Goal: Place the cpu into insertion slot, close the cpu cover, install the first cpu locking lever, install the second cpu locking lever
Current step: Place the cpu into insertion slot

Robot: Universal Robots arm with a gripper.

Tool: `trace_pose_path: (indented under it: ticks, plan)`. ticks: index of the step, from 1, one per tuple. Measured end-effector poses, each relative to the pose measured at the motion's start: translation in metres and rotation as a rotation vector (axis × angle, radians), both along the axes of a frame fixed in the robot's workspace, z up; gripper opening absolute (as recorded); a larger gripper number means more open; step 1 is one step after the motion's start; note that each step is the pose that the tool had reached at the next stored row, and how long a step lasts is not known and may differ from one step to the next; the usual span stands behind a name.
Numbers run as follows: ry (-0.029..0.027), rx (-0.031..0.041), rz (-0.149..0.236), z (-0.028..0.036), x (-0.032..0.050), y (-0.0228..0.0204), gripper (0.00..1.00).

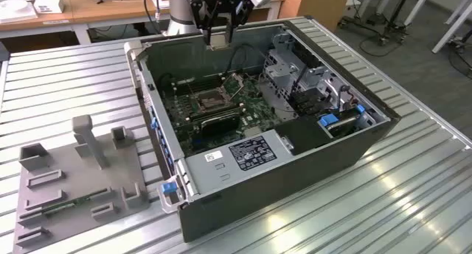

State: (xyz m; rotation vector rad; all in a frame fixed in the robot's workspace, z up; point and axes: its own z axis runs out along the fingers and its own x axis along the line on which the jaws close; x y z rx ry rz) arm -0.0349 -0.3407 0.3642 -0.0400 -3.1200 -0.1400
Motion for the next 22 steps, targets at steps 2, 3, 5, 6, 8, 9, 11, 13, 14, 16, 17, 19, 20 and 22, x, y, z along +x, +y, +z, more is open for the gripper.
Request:
trace_pose_path:
  ticks: [2, 3, 5, 6, 8, 9, 11, 13, 14, 16, 17, 19, 20, 22]
  plan:
    - [0.0000, 0.0000, 0.000, 0.0000, 0.0000, 0.0000, 0.54]
    - [0.0000, 0.0000, 0.000, 0.0000, 0.0000, 0.0000, 0.54]
    - [0.0000, -0.0001, 0.000, -0.0002, 0.0000, 0.0000, 0.54]
    - [0.0000, 0.0000, 0.000, -0.0006, 0.0000, 0.0000, 0.54]
    - [0.0000, 0.0000, 0.000, -0.0019, 0.0000, 0.0000, 0.54]
    - [0.0000, 0.0000, 0.000, -0.0028, 0.0000, 0.0000, 0.54]
    - [0.0000, -0.0001, 0.000, -0.0044, 0.0000, 0.0000, 0.54]
    - [0.0000, 0.0001, 0.000, -0.0060, 0.0000, 0.0000, 0.54]
    - [0.0000, 0.0000, 0.000, -0.0066, 0.0000, 0.0000, 0.54]
    - [0.0000, 0.0000, 0.000, -0.0079, 0.0000, 0.0000, 0.54]
    - [0.0001, -0.0001, 0.000, -0.0082, 0.0000, 0.0000, 0.54]
    - [0.0001, -0.0001, 0.000, -0.0082, 0.0000, 0.0000, 0.54]
    - [0.0000, -0.0001, 0.000, -0.0083, 0.0000, 0.0000, 0.54]
    - [0.0000, -0.0001, 0.000, -0.0083, 0.0000, 0.0000, 0.54]
